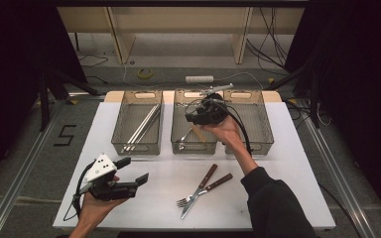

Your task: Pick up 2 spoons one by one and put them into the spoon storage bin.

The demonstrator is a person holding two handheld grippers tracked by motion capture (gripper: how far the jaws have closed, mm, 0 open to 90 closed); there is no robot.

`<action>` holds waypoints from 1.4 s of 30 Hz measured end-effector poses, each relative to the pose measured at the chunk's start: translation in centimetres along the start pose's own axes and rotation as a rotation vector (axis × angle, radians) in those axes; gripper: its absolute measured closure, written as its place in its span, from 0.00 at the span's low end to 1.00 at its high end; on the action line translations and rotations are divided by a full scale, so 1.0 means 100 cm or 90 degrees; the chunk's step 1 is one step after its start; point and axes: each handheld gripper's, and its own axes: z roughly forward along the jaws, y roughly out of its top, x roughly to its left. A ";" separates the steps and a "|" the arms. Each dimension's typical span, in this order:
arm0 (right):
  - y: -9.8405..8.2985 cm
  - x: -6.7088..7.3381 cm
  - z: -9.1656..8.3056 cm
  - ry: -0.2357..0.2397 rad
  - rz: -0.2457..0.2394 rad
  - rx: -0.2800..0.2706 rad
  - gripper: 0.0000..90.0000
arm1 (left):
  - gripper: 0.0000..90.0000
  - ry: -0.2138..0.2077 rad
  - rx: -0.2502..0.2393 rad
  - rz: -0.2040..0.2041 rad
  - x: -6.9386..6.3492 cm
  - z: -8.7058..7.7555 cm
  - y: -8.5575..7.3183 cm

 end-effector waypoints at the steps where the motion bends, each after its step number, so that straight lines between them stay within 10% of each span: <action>1: -0.002 0.003 -0.002 0.007 -0.001 -0.002 0.47 | 0.19 -0.002 0.001 -0.003 0.000 0.000 0.000; 28: -0.083 0.040 -0.024 0.114 -0.060 0.003 0.39 | 0.19 -0.005 -0.015 -0.019 0.003 0.000 0.001; 42: -0.104 0.038 -0.018 0.084 -0.079 0.069 0.48 | 0.18 -0.006 -0.013 -0.017 0.003 0.000 0.001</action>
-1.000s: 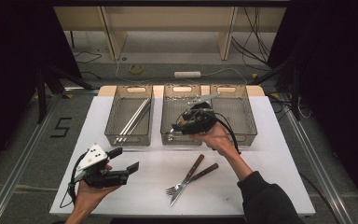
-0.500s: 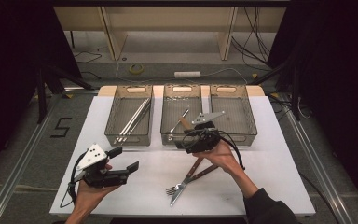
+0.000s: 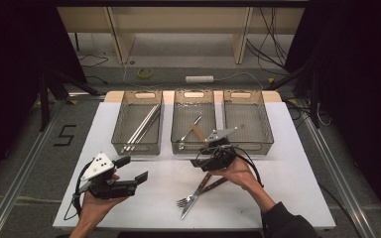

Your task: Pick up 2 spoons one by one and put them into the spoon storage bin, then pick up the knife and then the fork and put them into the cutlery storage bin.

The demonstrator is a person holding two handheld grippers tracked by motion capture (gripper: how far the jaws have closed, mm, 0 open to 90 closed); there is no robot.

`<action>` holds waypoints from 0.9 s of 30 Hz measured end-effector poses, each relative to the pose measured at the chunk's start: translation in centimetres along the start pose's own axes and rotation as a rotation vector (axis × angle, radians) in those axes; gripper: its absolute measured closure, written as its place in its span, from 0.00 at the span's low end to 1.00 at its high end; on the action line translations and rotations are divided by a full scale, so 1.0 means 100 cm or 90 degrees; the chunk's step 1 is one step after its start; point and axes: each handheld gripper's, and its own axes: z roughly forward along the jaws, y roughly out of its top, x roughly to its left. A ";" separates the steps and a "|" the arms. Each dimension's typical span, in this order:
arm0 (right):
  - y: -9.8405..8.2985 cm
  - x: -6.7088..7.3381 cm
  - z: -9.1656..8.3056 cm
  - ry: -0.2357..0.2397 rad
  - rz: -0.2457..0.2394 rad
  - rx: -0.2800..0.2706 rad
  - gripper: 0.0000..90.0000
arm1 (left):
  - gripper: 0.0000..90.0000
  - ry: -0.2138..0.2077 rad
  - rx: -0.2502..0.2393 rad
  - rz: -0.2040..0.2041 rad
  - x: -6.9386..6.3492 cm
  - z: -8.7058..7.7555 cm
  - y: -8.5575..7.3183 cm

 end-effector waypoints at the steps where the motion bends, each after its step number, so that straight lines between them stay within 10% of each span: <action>1: -0.001 -0.001 0.001 0.000 0.002 0.003 0.51 | 0.18 0.000 0.001 0.000 0.000 0.000 0.000; 27: -0.023 -0.016 0.018 -0.047 -0.023 0.112 0.94 | 0.18 0.002 0.006 0.006 0.000 0.000 0.000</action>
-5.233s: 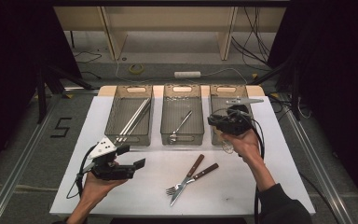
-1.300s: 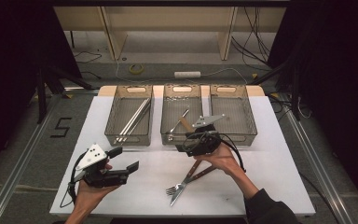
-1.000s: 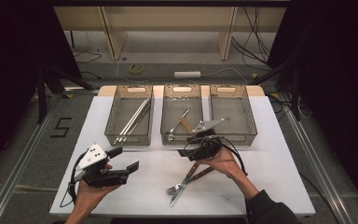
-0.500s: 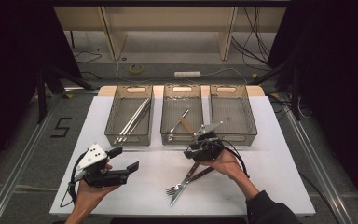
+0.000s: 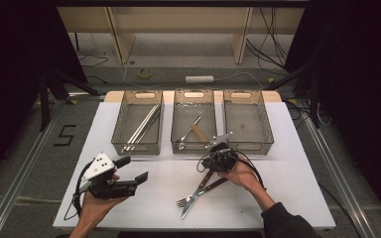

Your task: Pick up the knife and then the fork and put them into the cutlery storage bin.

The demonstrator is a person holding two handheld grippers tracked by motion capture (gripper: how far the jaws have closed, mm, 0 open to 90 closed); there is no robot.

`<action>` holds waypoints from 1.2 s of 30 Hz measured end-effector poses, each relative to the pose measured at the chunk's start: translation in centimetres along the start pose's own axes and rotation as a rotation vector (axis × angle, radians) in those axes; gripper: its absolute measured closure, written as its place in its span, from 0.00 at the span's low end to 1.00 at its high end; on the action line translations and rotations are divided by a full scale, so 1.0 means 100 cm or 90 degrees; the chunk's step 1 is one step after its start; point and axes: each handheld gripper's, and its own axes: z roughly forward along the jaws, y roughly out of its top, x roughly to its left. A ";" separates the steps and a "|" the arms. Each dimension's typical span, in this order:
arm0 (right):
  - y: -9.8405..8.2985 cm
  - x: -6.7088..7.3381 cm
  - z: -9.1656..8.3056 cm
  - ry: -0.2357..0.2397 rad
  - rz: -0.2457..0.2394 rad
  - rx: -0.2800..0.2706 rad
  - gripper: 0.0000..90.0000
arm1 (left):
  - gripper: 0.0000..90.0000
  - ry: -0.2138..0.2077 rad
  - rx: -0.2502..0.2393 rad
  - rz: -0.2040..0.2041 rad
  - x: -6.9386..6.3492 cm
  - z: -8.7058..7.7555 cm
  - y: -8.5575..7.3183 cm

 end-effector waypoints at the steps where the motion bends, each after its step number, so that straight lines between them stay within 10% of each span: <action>1: -0.001 -0.001 0.001 -0.001 0.000 0.006 0.96 | 0.18 0.001 0.000 0.002 -0.001 0.000 0.000; 36: -0.052 0.022 -0.034 0.019 0.003 0.131 1.00 | 0.19 0.009 0.010 0.026 -0.004 0.000 -0.002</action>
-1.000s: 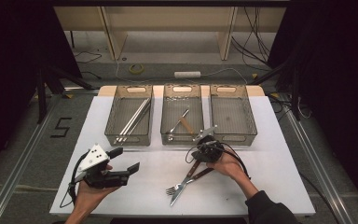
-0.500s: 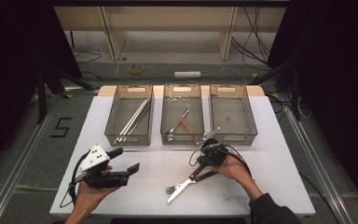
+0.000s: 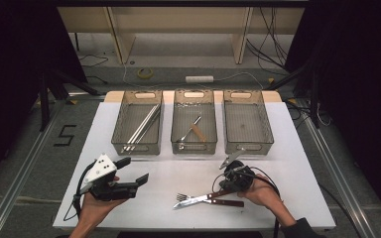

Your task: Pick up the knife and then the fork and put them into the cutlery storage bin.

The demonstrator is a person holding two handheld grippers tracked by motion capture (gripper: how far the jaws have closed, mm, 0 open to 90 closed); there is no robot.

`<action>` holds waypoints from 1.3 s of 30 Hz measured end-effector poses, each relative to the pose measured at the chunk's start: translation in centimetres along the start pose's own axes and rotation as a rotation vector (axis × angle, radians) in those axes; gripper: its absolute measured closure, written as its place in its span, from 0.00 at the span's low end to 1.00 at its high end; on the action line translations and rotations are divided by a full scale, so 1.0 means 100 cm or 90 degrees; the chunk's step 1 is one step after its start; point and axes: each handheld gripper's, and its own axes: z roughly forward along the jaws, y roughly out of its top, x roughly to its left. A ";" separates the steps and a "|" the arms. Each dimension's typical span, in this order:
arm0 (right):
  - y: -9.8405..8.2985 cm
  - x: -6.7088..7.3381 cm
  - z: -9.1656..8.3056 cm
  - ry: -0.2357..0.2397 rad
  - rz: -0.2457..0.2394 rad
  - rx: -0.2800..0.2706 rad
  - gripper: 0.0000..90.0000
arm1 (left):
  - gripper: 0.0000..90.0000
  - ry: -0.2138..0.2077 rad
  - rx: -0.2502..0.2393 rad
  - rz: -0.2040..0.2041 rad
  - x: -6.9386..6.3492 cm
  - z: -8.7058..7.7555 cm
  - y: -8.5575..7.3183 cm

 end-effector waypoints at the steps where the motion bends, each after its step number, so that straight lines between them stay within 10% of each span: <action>1: -0.002 0.002 -0.001 0.003 -0.004 0.002 1.00 | 0.19 0.000 0.000 0.000 0.000 0.000 0.000; 11: -0.012 0.015 -0.007 0.006 -0.050 0.026 1.00 | 0.19 0.000 0.002 0.003 0.000 0.000 0.000; 24: 0.005 0.022 -0.018 0.037 -0.164 0.047 0.52 | 0.19 0.001 0.004 0.006 0.000 0.001 0.000; 39: 0.009 0.031 -0.001 0.049 -0.221 0.106 0.63 | 0.19 0.000 0.005 0.004 0.000 0.001 0.000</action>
